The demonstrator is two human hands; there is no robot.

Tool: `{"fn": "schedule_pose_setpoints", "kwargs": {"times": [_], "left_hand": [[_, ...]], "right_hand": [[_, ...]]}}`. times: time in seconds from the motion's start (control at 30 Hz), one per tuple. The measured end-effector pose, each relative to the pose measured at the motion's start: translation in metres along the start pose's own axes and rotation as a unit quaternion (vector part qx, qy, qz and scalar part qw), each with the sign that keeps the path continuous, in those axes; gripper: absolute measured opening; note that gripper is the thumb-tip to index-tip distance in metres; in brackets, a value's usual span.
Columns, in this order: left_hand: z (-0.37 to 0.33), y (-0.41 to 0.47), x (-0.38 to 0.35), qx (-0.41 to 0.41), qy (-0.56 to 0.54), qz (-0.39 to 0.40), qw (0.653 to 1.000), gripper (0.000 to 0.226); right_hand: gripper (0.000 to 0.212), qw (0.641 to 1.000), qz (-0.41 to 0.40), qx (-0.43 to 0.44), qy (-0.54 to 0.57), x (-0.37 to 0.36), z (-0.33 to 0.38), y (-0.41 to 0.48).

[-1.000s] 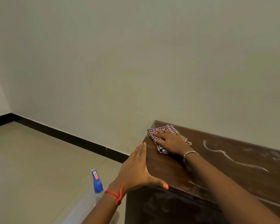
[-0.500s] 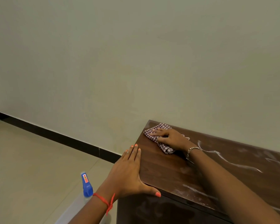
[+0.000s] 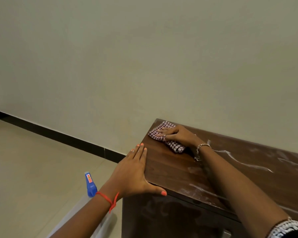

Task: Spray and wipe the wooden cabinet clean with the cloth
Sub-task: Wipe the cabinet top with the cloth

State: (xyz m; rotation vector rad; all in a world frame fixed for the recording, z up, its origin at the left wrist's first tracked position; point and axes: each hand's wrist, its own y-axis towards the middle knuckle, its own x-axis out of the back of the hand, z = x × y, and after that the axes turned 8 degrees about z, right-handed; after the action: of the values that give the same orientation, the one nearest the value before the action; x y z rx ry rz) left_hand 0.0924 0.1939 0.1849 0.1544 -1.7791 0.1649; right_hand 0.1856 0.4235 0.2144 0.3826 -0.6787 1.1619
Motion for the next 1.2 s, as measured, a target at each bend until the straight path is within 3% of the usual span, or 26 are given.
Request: {"fn": "schedule_pose_setpoints", "kwargs": {"times": [0.07, 0.13, 0.2, 0.3, 0.53, 0.67, 0.87, 1.07, 1.2], "left_hand": [[0.001, 0.001, 0.000, 0.000, -0.001, 0.002, 1.000, 0.142], [0.001, 0.002, -0.001, 0.004, -0.003, 0.005, 1.000, 0.141], [0.001, 0.003, -0.001, 0.008, -0.003, 0.012, 1.000, 0.139], [0.003, 0.006, -0.003, 0.010, -0.002, 0.019, 1.000, 0.140], [0.003, 0.008, -0.003, 0.022, -0.014, 0.034, 0.999, 0.143], [0.002, 0.009, -0.002, 0.022, -0.022, 0.047, 0.998, 0.147], [0.004, 0.015, -0.001, 0.017, -0.030, 0.051, 0.998, 0.153], [-0.001, 0.004, 0.000, 0.020, -0.018, 0.033, 0.999, 0.141], [-0.002, 0.000, 0.001, 0.015, -0.007, 0.013, 1.000, 0.138]], "right_hand": [[0.026, 0.997, -0.064, -0.029, -0.030, 0.005, -0.005, 0.004], [0.040, 0.983, -0.097, -0.088, -0.129, 0.007, -0.007, 0.018], [0.049, 0.959, -0.078, -0.139, -0.233, 0.006, -0.007, 0.040], [0.052, 0.939, -0.050, -0.182, -0.288, 0.000, -0.006, 0.075], [0.045, 0.953, -0.061, -0.142, -0.262, 0.003, -0.005, 0.062], [0.048, 0.931, -0.116, -0.210, -0.275, -0.002, -0.007, 0.066], [0.051, 0.918, -0.118, -0.257, -0.277, -0.008, -0.001, 0.093], [0.048, 0.934, -0.084, -0.193, -0.289, -0.002, -0.001, 0.051], [0.048, 0.906, -0.140, -0.226, -0.329, 0.001, -0.007, 0.013]]}}
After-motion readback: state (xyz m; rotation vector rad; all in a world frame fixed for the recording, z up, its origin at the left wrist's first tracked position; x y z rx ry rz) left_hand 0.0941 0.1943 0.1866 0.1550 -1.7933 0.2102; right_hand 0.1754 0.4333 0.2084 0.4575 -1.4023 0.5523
